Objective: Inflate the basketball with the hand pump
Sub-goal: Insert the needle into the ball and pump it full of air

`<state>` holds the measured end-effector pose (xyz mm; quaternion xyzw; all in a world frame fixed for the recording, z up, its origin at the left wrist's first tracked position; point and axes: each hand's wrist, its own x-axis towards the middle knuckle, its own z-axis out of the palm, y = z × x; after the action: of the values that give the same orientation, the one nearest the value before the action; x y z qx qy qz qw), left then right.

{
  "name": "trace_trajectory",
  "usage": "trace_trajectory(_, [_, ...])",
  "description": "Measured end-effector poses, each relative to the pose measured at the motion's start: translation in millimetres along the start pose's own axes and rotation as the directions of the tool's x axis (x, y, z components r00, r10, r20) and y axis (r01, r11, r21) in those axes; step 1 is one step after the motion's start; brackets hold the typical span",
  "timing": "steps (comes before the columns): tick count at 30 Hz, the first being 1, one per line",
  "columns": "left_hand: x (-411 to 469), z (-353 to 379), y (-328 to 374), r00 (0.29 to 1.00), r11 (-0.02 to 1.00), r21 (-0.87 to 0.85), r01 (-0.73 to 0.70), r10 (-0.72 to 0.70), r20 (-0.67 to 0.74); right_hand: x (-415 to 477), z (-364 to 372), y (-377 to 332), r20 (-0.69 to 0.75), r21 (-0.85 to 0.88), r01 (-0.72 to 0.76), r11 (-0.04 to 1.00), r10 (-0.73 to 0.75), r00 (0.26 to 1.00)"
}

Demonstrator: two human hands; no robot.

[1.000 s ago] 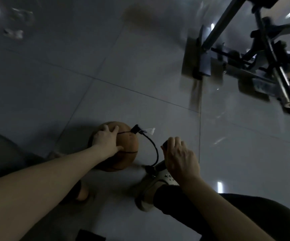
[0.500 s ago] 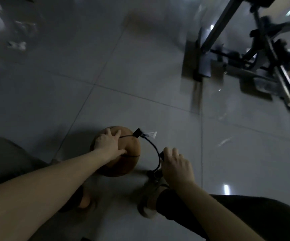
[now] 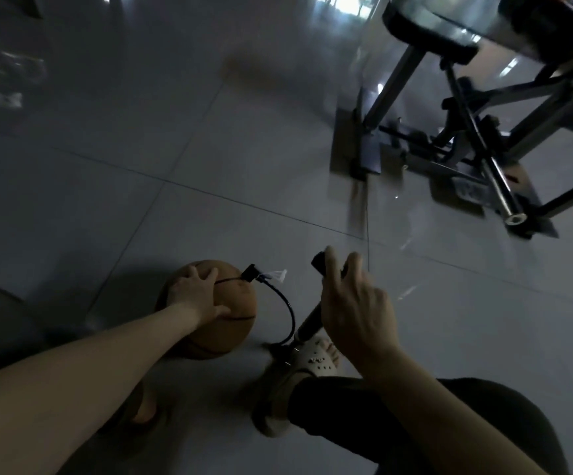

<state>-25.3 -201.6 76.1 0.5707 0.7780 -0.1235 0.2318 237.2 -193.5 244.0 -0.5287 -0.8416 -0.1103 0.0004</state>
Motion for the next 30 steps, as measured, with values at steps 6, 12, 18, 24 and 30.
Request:
trace_trajectory(6, [0.4, -2.4, 5.9, 0.999, 0.999, 0.051, 0.007, -0.005, -0.05, -13.5, 61.2, -11.2, 0.137, -0.035, 0.0, 0.999, 0.005, 0.991])
trace_trajectory(12, [6.7, -3.4, 11.2, 0.999, 0.999, 0.054, -0.007, 0.01, -0.048, -8.8, 107.3, -25.6, 0.269, 0.0, -0.027, 1.0, 0.026, 0.963])
trace_trajectory(18, [9.9, -0.5, 7.1, 0.999, 0.997, 0.078, 0.0, 0.003, -0.038, 4.8, 126.0, -35.9, 0.304, 0.033, -0.029, 0.999, 0.018, 0.952])
trace_trajectory(24, [10.3, 2.2, 6.4, 0.999, 0.996, 0.086, -0.002, 0.006, -0.049, -15.8, 99.1, -22.8, 0.431, 0.226, -0.026, 0.974, -0.076, 0.899])
trace_trajectory(30, [6.0, 1.4, 4.6, 0.999, 0.995, 0.103, 0.015, -0.011, -0.034, 2.6, 41.3, 8.4, 0.131, 0.07, 0.068, 0.995, -0.076, 0.988])
